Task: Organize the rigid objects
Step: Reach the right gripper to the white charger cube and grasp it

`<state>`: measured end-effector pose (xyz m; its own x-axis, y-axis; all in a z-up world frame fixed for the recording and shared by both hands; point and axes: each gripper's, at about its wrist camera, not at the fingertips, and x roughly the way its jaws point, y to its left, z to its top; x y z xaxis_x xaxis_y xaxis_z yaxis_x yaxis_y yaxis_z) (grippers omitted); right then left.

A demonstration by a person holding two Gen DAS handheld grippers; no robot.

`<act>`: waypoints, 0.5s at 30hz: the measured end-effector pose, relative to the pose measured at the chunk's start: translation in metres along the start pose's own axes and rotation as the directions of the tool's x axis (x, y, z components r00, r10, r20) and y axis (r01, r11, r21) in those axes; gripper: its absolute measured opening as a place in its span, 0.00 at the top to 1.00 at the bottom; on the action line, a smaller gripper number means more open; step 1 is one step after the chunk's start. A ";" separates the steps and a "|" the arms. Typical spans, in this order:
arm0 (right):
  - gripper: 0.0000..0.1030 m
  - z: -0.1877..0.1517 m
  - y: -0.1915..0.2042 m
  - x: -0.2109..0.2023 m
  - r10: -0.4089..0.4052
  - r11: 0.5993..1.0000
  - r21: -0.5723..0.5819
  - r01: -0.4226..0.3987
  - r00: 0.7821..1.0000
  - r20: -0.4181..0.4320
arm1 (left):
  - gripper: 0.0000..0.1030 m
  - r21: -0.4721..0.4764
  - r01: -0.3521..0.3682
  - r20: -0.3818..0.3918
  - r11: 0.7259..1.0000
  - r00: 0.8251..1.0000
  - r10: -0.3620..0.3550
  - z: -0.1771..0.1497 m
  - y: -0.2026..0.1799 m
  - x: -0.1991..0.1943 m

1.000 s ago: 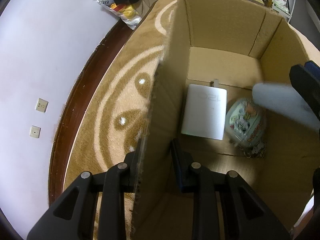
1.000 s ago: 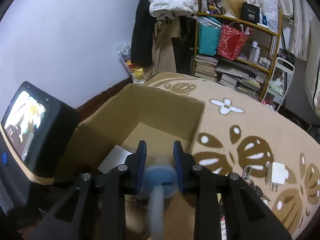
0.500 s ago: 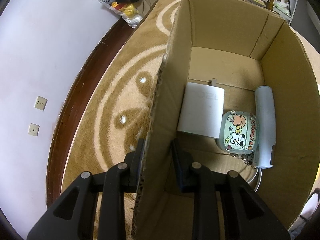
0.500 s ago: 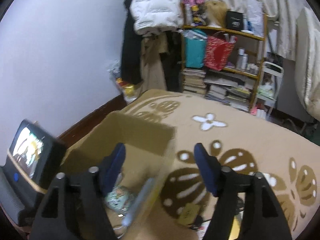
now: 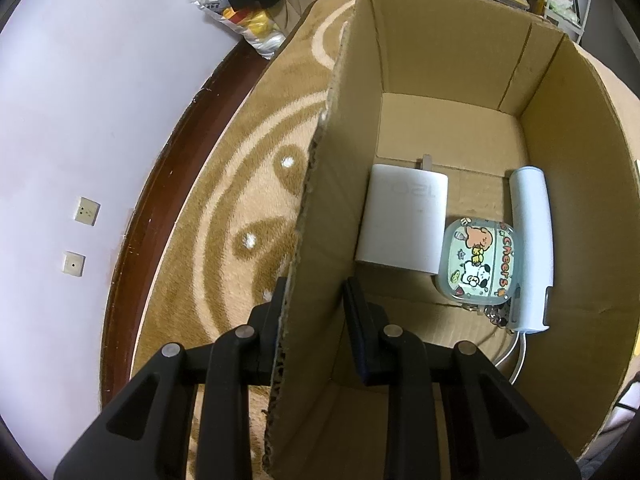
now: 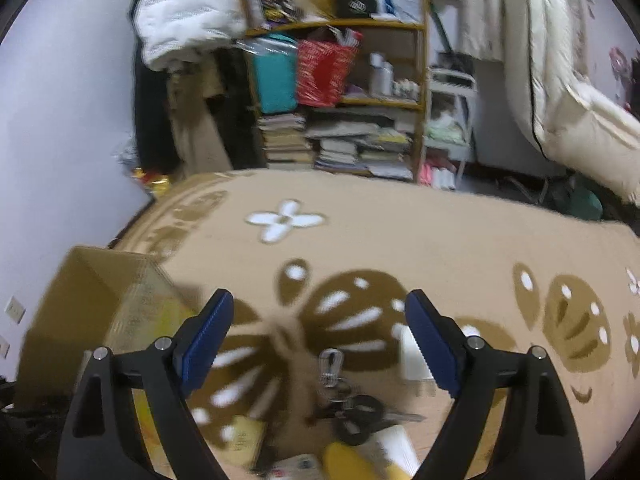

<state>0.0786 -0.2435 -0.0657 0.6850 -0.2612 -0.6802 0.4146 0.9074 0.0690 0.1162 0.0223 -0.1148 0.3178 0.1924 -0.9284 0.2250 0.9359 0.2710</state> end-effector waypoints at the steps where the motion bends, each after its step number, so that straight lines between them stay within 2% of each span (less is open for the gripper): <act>1: 0.11 -0.003 -0.008 0.004 -0.006 1.000 0.017 0.006 1.000 -0.010 | 0.74 0.004 -0.003 0.001 1.000 1.000 0.003 0.000 -0.001 0.000; 6: 0.11 -0.007 -0.047 0.025 -0.063 0.991 0.113 0.071 0.995 -0.078 | 0.74 0.008 -0.010 0.004 1.000 1.000 0.010 0.000 -0.002 -0.001; 12: 0.12 -0.025 -0.088 0.049 -0.033 0.967 0.245 0.068 0.989 -0.147 | 0.74 0.003 -0.006 0.001 1.000 1.000 0.006 0.000 -0.003 -0.001; 13: 0.14 -0.027 -0.093 0.053 -0.027 0.963 0.260 0.067 0.987 -0.156 | 0.74 0.001 -0.008 0.002 1.000 1.000 0.008 0.000 -0.003 -0.001; 15: 0.25 -0.033 -0.103 0.061 -0.026 0.956 0.283 0.079 0.982 -0.185 | 0.74 -0.001 -0.011 0.003 1.000 1.000 0.011 0.001 -0.003 0.000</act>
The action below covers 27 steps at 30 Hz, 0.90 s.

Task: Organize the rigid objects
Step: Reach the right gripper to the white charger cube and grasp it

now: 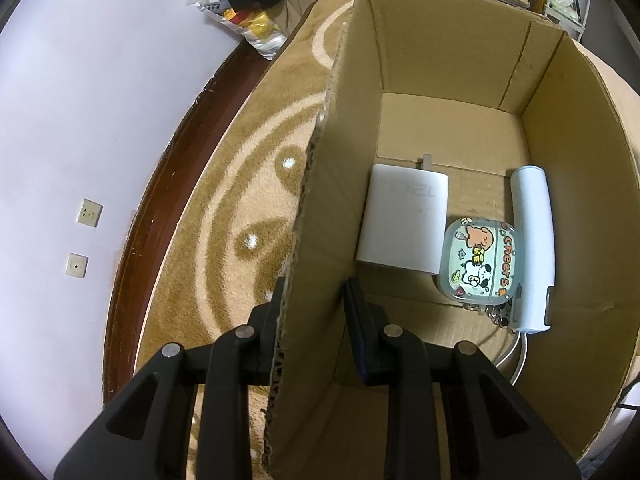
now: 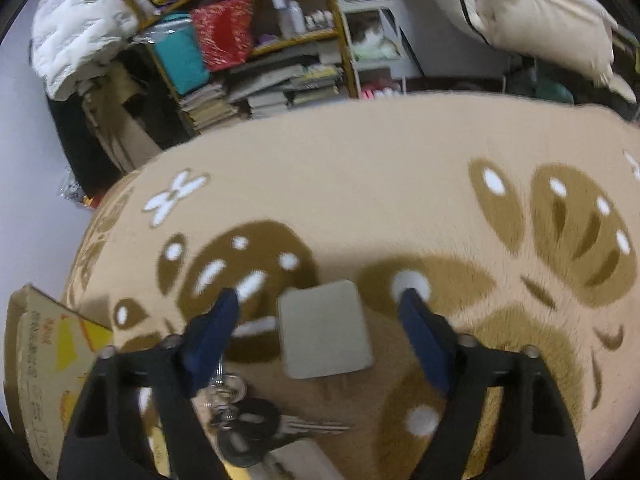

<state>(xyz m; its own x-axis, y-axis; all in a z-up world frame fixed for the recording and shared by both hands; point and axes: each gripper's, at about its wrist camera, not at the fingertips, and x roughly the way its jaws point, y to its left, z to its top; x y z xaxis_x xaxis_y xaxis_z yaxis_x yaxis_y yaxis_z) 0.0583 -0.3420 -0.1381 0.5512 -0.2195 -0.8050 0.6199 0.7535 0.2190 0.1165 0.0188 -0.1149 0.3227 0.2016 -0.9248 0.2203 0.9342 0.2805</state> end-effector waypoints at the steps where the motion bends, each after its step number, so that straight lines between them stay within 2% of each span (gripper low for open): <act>1: 0.26 -0.001 -0.004 0.004 -0.006 1.000 0.006 0.006 1.000 -0.008 | 0.74 -0.001 -0.002 0.002 1.000 1.000 0.002 0.000 0.000 0.000; 7: 0.27 -0.006 -0.016 0.013 0.035 0.998 0.057 -0.033 0.999 -0.039 | 0.74 0.004 -0.007 0.003 1.000 1.000 0.007 -0.001 0.000 -0.001; 16: 0.27 -0.008 -0.010 0.012 0.033 0.999 0.039 -0.031 0.998 -0.047 | 0.74 0.007 -0.016 -0.001 1.000 1.000 0.016 -0.001 -0.002 -0.001; 27: 0.27 -0.008 -0.008 0.012 0.103 0.993 0.069 -0.099 0.993 -0.062 | 0.74 0.011 -0.023 -0.003 1.000 1.000 0.023 -0.001 -0.006 -0.002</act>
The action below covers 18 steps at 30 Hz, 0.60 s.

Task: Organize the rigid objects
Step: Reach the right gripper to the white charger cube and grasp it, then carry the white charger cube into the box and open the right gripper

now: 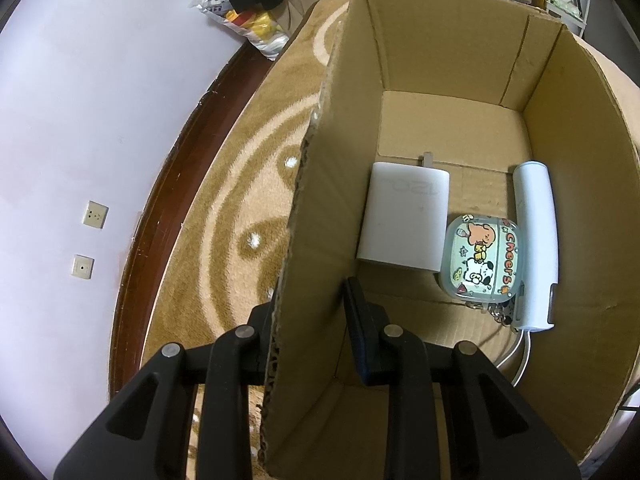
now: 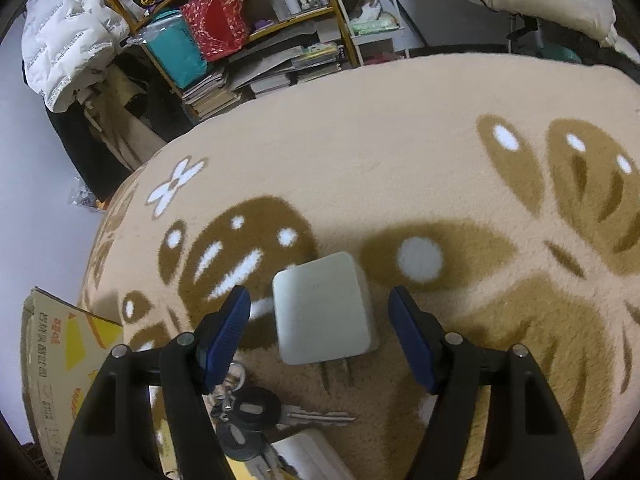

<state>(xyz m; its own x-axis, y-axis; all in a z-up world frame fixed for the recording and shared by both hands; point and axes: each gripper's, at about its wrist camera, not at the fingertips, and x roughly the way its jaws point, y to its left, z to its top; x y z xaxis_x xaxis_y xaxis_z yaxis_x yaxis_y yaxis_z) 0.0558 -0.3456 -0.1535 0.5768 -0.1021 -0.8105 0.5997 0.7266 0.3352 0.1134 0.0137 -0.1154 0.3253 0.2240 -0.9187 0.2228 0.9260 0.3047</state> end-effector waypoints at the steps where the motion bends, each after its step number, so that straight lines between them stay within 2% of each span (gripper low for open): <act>1: 0.27 -0.001 0.001 0.001 0.004 1.000 0.000 -0.004 1.000 -0.002 | 0.74 0.001 -0.001 -0.001 1.000 1.000 0.001 0.000 0.000 0.000; 4: 0.29 -0.003 0.004 0.003 -0.013 1.000 -0.020 0.013 1.000 -0.001 | 0.74 0.002 0.000 0.000 1.000 1.000 0.000 0.001 0.000 0.000; 6: 0.47 -0.003 0.006 0.002 -0.043 0.998 -0.036 0.042 0.999 -0.002 | 0.74 0.000 0.002 -0.001 1.000 1.000 -0.002 0.001 -0.001 0.000; 14: 0.49 -0.007 0.012 -0.002 -0.065 0.995 -0.070 0.066 0.998 0.019 | 0.74 0.001 0.004 -0.002 1.000 1.000 -0.004 0.001 0.000 0.000; 18: 0.49 -0.005 0.022 -0.011 -0.041 0.995 -0.089 0.045 0.998 0.042 | 0.74 0.000 0.005 -0.003 1.000 1.000 -0.005 0.001 0.001 0.001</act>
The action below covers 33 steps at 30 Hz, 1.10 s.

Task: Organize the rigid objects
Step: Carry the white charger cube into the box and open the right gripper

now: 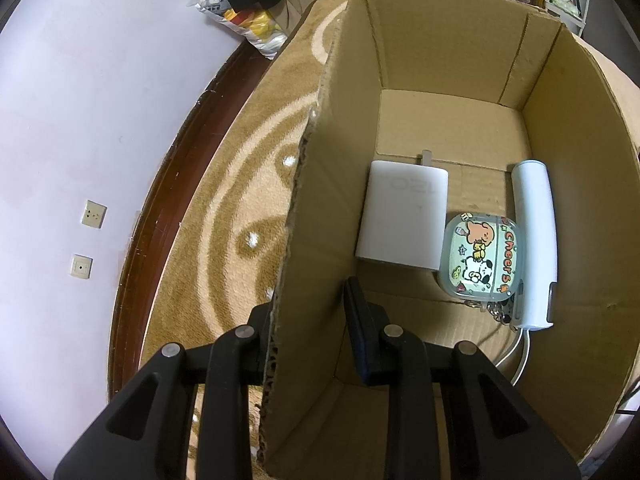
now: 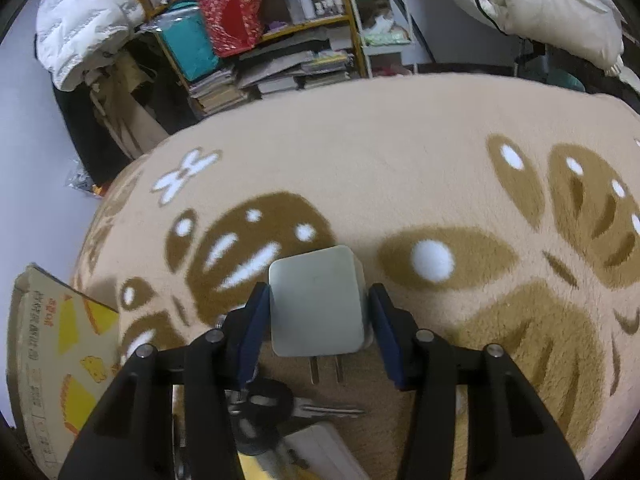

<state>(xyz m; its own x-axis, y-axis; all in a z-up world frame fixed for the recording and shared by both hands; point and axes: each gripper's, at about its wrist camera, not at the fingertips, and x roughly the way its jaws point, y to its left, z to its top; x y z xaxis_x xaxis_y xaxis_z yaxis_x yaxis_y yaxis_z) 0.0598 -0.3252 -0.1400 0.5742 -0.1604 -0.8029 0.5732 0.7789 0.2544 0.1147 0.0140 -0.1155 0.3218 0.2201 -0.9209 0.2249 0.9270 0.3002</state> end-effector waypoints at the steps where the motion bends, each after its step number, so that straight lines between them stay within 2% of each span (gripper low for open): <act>1: 0.49 0.001 0.004 -0.004 0.007 1.000 -0.010 -0.007 1.000 0.010 | 0.74 0.000 0.000 -0.001 1.000 1.000 0.000 0.000 0.000 0.000; 5: 0.49 0.005 0.018 -0.018 0.053 0.998 -0.035 -0.052 0.998 0.039 | 0.74 0.007 -0.002 0.001 1.000 1.000 0.002 -0.001 -0.001 0.001; 9: 0.49 0.009 0.035 -0.031 0.133 0.990 -0.043 -0.131 0.989 0.056 | 0.76 0.004 0.000 0.009 1.000 1.000 0.000 -0.002 -0.001 -0.001; 17: 0.49 0.005 0.086 -0.061 0.235 0.964 -0.155 -0.218 0.966 0.105 | 0.77 -0.007 0.009 0.004 1.000 1.000 -0.009 0.000 0.002 -0.001; 25: 0.49 -0.011 0.137 -0.082 0.314 0.917 -0.295 -0.270 0.943 0.112 | 0.77 -0.005 0.008 0.004 1.000 1.000 -0.008 0.000 0.004 0.001; 33: 0.49 -0.041 0.181 -0.096 0.393 0.845 -0.419 -0.332 0.917 0.067 | 0.76 0.002 0.007 0.004 1.000 1.000 -0.007 -0.001 0.004 0.000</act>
<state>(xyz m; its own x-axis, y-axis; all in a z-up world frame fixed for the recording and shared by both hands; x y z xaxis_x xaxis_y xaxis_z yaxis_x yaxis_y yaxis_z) 0.0842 -0.1439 -0.0395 0.7909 0.1185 -0.6003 0.0493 0.9655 0.2556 0.1152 0.0182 -0.1148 0.3240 0.2125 -0.9219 0.2288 0.9279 0.2943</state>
